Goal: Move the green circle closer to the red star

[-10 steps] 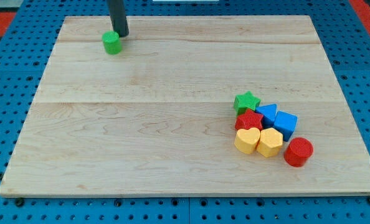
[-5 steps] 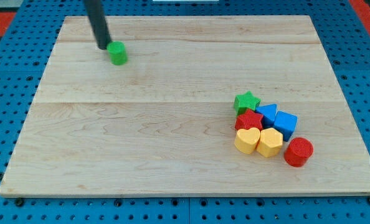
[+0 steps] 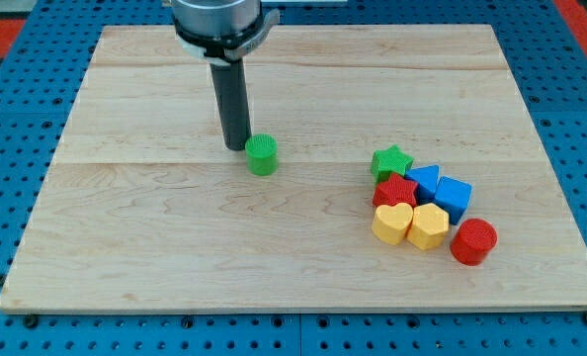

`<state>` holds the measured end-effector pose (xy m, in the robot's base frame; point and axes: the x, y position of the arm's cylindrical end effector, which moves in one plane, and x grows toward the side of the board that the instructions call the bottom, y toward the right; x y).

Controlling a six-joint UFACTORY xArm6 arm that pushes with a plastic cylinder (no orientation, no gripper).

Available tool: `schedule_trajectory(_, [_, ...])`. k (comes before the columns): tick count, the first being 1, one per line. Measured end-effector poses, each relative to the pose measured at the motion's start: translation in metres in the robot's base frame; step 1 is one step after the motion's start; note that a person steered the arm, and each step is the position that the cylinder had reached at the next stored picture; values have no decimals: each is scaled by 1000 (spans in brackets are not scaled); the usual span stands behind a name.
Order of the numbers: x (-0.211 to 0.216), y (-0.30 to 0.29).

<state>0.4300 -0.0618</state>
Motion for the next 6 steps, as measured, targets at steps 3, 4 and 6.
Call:
schedule_trajectory(3, [13, 105])
schedule_trajectory(4, [22, 58])
schedule_trajectory(6, [68, 98])
